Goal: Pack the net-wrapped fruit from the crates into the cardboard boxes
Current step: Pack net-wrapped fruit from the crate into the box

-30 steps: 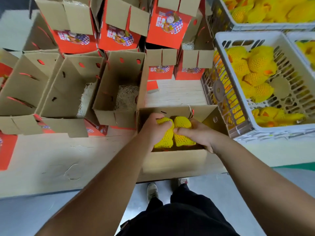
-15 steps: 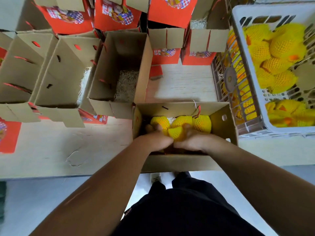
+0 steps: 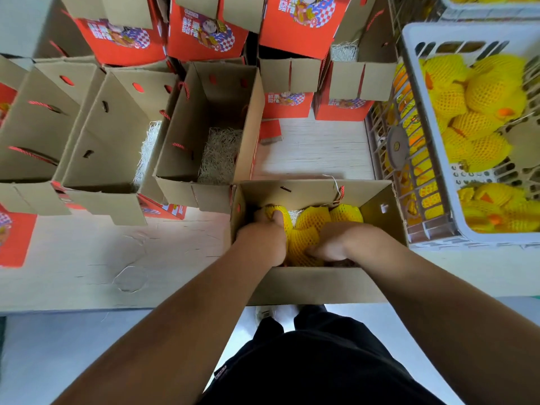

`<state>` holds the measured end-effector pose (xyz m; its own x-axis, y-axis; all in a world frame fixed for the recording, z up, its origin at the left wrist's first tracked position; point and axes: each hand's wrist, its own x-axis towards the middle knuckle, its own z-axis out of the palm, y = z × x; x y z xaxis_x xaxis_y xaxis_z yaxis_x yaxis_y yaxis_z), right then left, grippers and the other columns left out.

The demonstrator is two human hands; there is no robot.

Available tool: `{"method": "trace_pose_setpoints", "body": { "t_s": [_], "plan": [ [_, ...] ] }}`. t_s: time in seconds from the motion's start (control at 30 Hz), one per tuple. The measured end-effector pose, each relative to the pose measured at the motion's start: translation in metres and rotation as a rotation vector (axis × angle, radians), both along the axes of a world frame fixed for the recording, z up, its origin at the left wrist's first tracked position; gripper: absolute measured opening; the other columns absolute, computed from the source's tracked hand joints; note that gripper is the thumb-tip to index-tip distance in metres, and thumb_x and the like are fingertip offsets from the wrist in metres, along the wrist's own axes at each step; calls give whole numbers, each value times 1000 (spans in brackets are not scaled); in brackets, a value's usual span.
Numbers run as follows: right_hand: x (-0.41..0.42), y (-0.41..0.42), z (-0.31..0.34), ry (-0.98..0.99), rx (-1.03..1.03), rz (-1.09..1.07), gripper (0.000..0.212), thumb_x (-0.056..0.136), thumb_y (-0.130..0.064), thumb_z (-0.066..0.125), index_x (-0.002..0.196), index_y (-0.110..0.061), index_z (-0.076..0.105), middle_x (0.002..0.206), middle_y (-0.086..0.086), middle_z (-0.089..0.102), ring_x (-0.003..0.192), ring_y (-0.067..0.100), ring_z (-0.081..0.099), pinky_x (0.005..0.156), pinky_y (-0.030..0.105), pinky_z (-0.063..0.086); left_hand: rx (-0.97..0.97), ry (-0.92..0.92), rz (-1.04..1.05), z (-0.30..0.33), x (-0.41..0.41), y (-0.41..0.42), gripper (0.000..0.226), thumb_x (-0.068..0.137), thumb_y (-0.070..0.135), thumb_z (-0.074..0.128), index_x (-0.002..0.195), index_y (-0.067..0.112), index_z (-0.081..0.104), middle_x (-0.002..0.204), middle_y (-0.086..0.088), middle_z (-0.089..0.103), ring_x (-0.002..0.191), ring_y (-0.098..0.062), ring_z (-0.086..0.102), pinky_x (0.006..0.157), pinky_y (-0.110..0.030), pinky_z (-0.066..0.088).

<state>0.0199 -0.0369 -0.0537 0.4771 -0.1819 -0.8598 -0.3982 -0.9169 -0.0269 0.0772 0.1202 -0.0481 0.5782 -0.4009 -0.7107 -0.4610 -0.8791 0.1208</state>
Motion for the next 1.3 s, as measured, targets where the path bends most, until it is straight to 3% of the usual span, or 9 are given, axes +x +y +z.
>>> {"method": "trace_pose_setpoints", "body": {
  "t_s": [0.1, 0.23, 0.4, 0.63, 0.9, 1.0, 1.1, 1.2, 1.3],
  "plan": [
    [3, 11, -7, -5, 7, 18, 60, 94, -62, 46, 124, -14, 65, 126, 10, 65, 107, 33, 61, 86, 37, 47, -13, 23, -92, -4, 1, -2, 27, 100, 19, 58, 125, 10, 61, 127, -14, 60, 110, -35, 64, 88, -44, 51],
    [0, 22, -18, 88, 50, 73, 40, 105, -27, 47, 139, -9, 58, 142, 14, 57, 127, 33, 56, 108, 41, 44, 116, 359, -14, -8, 4, -9, 35, 105, 17, 55, 136, 1, 61, 140, -23, 58, 129, -38, 55, 113, -44, 41],
    [-5, 11, 2, 13, 99, 12, 35, 103, -32, 45, 125, -12, 64, 127, 10, 63, 100, 29, 58, 80, 31, 44, -85, 236, -125, 4, 1, -3, 32, 106, 25, 49, 130, 11, 65, 126, -12, 66, 114, -30, 62, 101, -37, 48],
    [-46, -28, 60, -672, 259, -464, 24, 100, -18, 45, 118, -23, 59, 112, 5, 69, 106, 26, 64, 85, 33, 49, -616, 69, -44, 53, -29, -69, 10, 101, 14, 47, 100, 19, 55, 104, -4, 68, 99, -27, 64, 88, -41, 52],
    [-94, -173, 105, -1267, 309, -721, 31, 97, -5, 52, 115, -25, 68, 95, -11, 71, 80, -2, 63, 71, 17, 48, -1136, -16, 19, 84, -71, -219, 43, 91, 14, 41, 126, 22, 64, 124, -2, 65, 115, -22, 61, 96, -40, 50],
    [-100, -249, 84, -1157, 163, -657, 18, 102, -23, 53, 118, -24, 62, 93, -2, 69, 79, 14, 62, 62, 22, 43, -989, -141, -185, 79, -75, -288, 47, 93, 15, 43, 135, 22, 60, 127, -6, 64, 117, -33, 59, 97, -47, 47],
    [-104, -326, 48, -775, -39, -480, 35, 99, -40, 56, 125, -16, 55, 118, 14, 65, 105, 31, 62, 80, 35, 49, -750, -291, -370, 55, -68, -327, 40, 98, 22, 51, 135, 29, 61, 126, 1, 66, 117, -30, 58, 97, -43, 46],
    [-108, -372, 16, -286, -178, -181, 64, 101, -21, 55, 159, -23, 29, 162, 13, 32, 144, 35, 39, 102, 36, 45, -677, -319, -404, 32, -66, -329, 30, 98, 27, 51, 124, 29, 66, 110, 0, 70, 102, -31, 66, 78, -44, 55],
    [-107, -390, -2, -168, -157, 124, 59, 98, 0, 53, 153, -19, 43, 170, 8, 10, 152, 33, 25, 106, 38, 41, -731, -381, -329, 22, -68, -328, 26, 99, 35, 48, 119, 35, 65, 105, 8, 73, 88, -21, 70, 63, -35, 53]
  ]
}}
